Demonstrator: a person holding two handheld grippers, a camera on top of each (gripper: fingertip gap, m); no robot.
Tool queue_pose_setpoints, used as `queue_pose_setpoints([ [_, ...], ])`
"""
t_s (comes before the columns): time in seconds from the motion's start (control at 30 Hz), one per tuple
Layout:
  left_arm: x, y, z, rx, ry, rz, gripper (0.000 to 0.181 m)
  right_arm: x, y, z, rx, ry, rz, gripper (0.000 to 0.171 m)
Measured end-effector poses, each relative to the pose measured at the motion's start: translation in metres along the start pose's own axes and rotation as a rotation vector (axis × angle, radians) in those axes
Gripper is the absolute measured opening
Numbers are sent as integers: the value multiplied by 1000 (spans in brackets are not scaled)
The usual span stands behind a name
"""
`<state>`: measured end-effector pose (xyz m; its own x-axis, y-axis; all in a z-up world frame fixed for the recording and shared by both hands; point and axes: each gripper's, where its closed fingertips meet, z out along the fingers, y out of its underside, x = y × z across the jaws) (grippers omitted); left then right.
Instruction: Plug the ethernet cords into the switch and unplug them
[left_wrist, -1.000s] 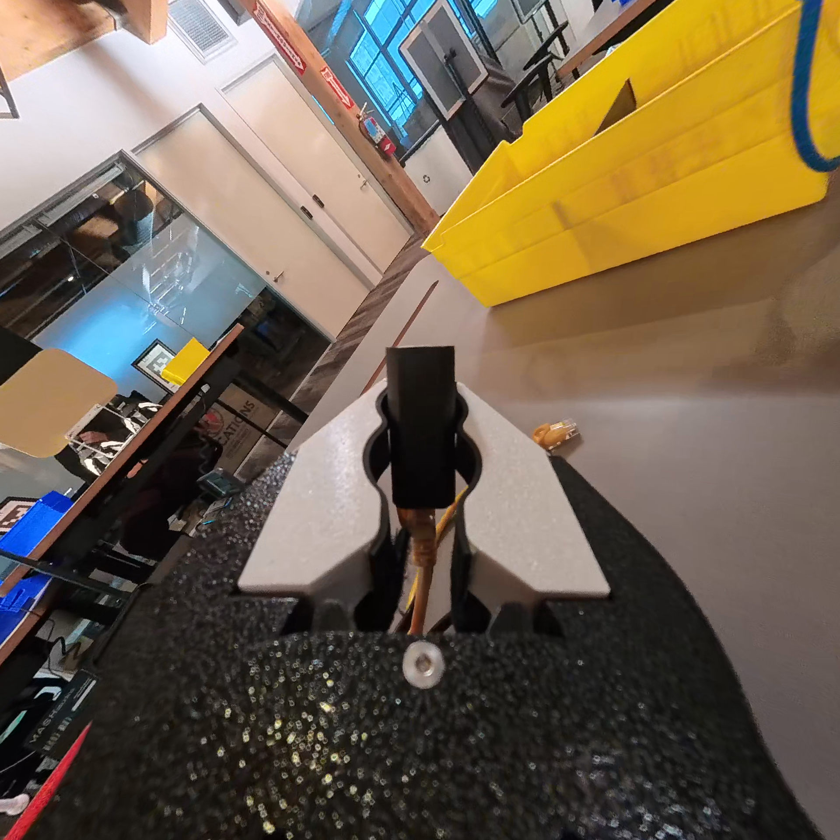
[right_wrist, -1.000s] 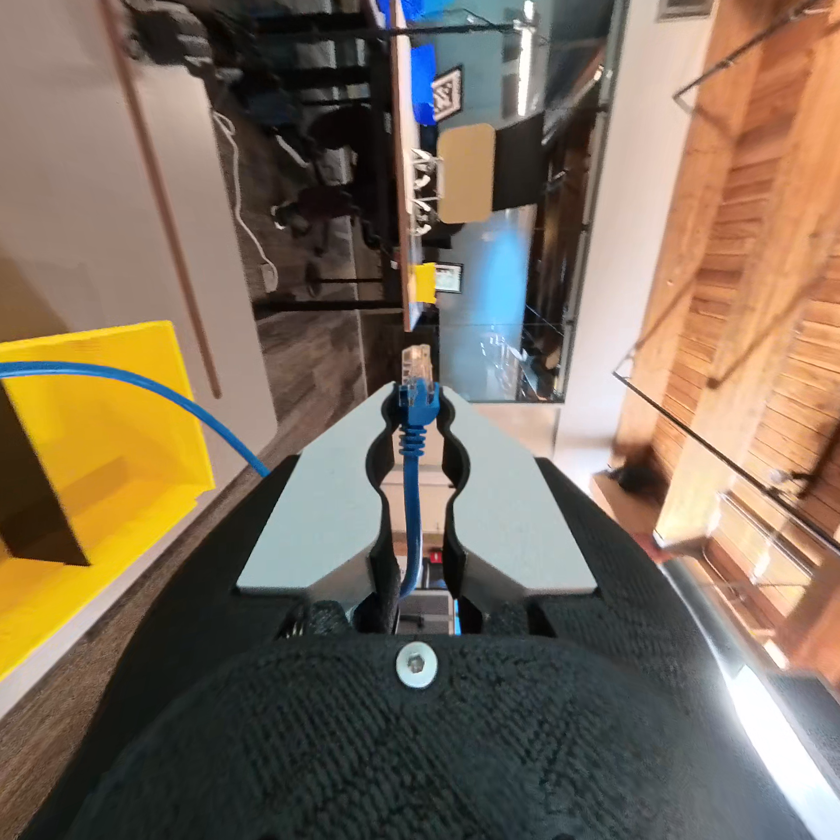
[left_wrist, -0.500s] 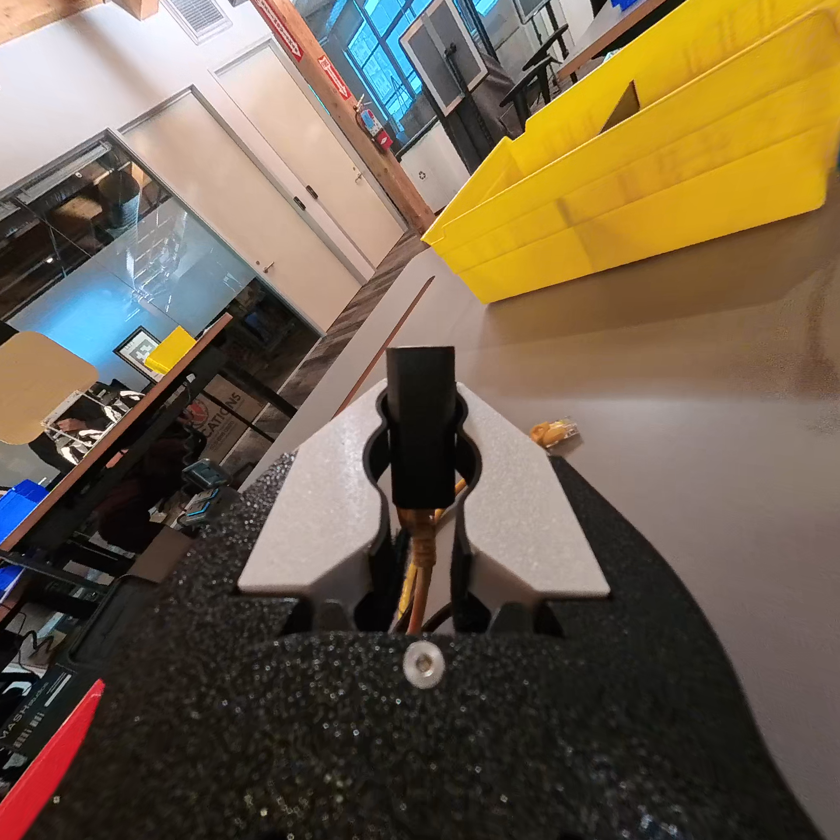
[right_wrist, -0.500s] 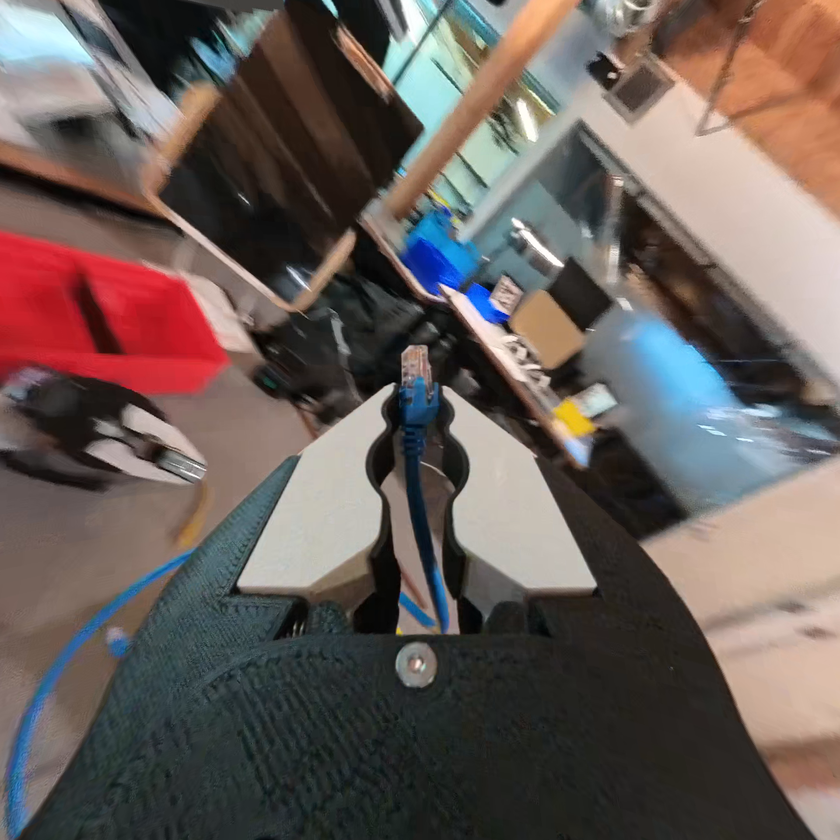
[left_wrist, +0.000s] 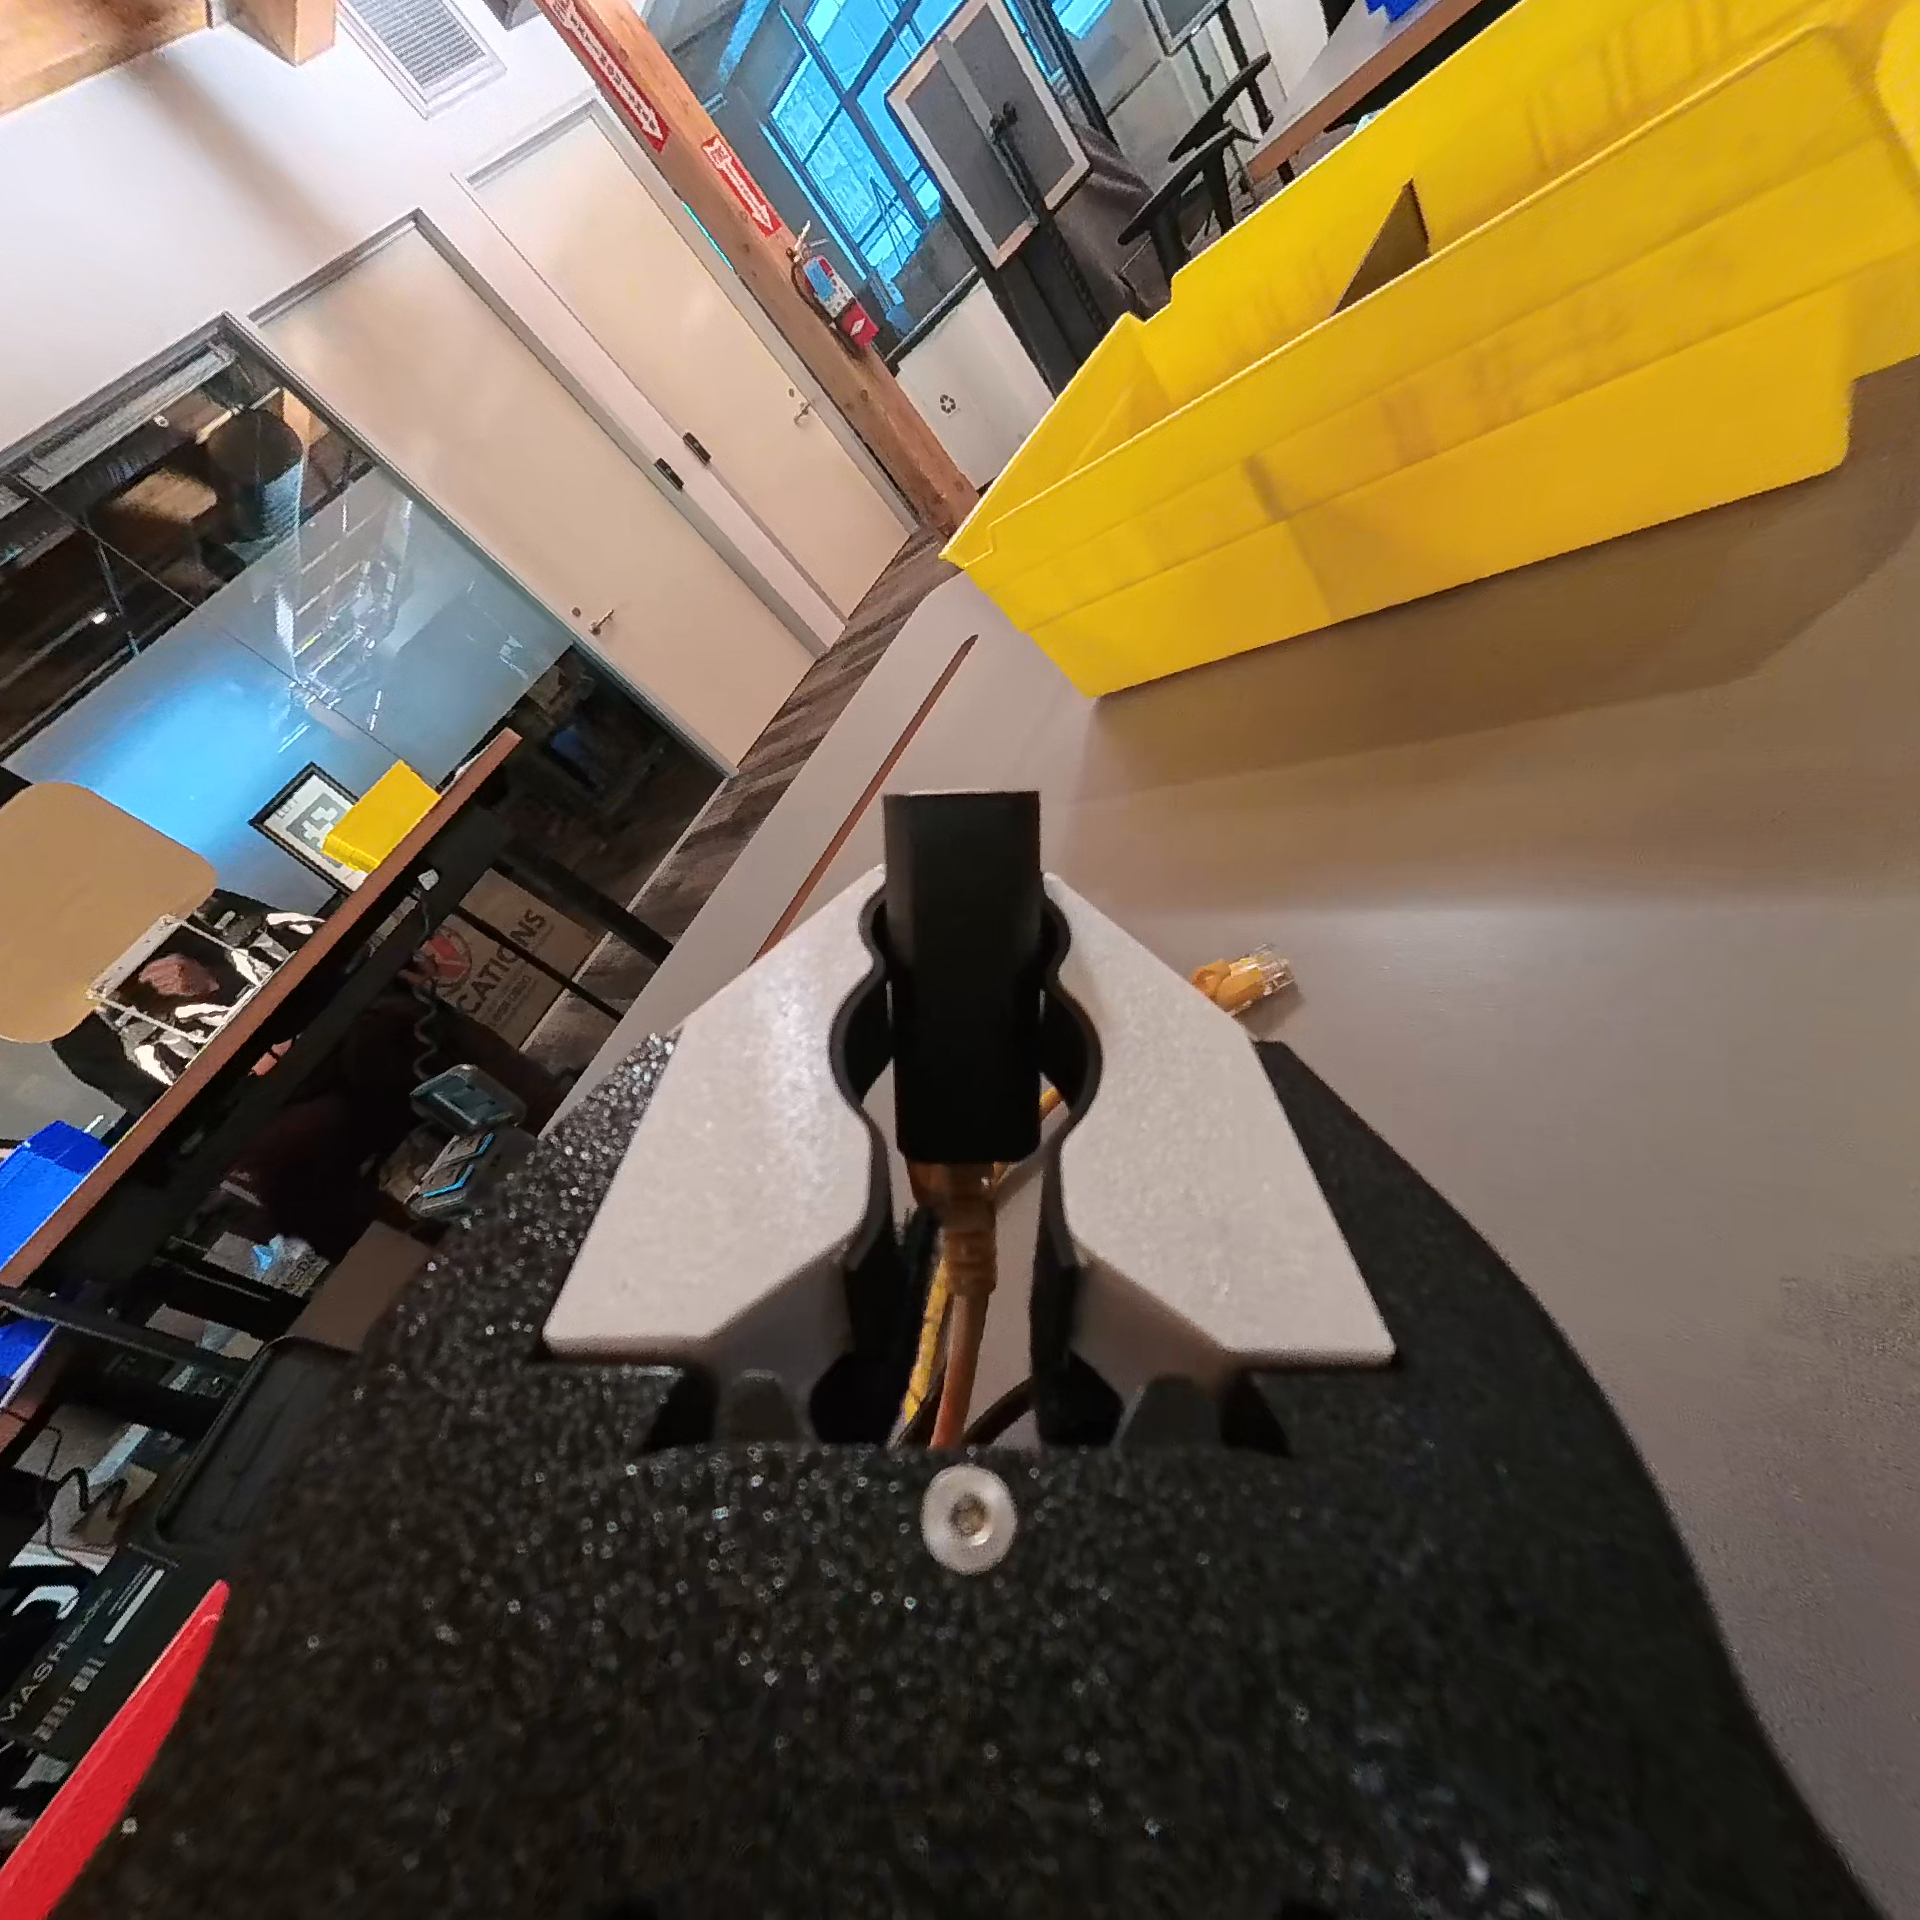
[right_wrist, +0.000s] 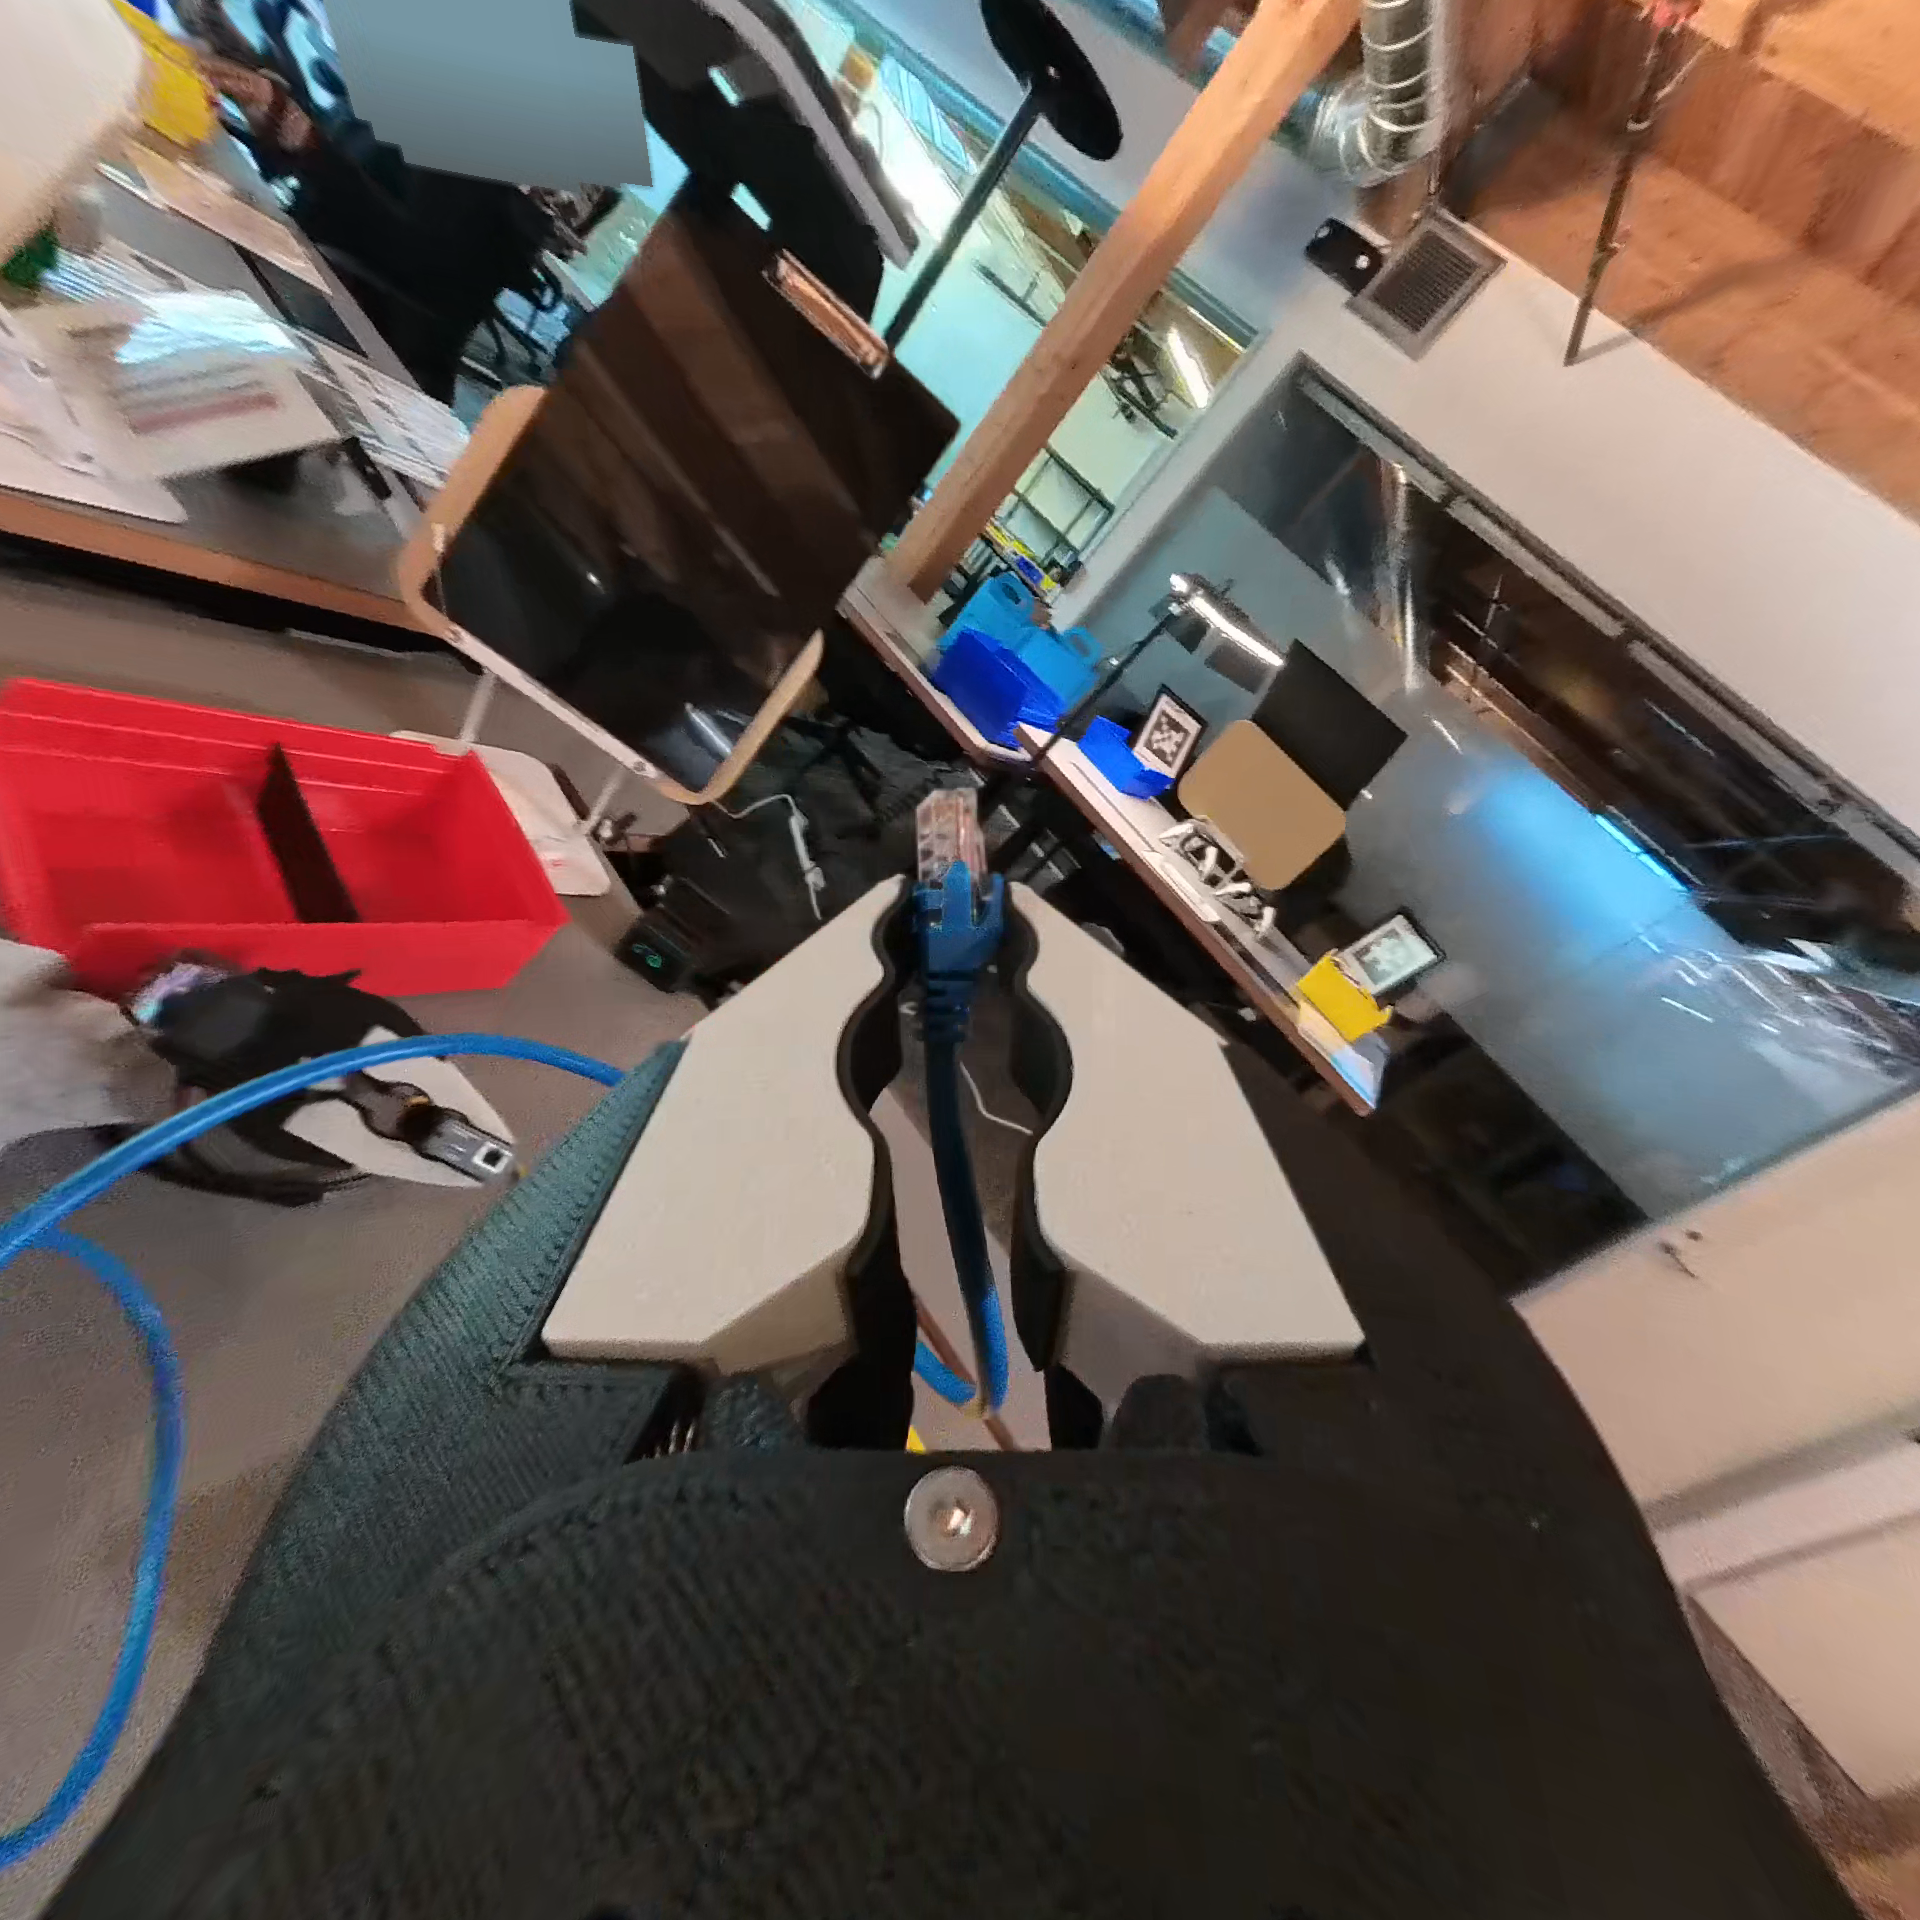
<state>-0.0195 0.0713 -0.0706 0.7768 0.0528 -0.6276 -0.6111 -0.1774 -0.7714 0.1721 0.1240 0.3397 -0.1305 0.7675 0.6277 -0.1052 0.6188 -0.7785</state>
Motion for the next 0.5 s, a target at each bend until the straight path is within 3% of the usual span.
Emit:
queue_pose_setpoints([
  [0.23,1,1,0,-2,3,3,22,47,46,-8,-109,52,-15,13],
  [0.37,2,0,0,-1,6,4,22,41,110,-2,-134,30,79,13],
  [0.5,4,1,1,-2,13,4,22,16,204,9,-183,109,-3,13],
])
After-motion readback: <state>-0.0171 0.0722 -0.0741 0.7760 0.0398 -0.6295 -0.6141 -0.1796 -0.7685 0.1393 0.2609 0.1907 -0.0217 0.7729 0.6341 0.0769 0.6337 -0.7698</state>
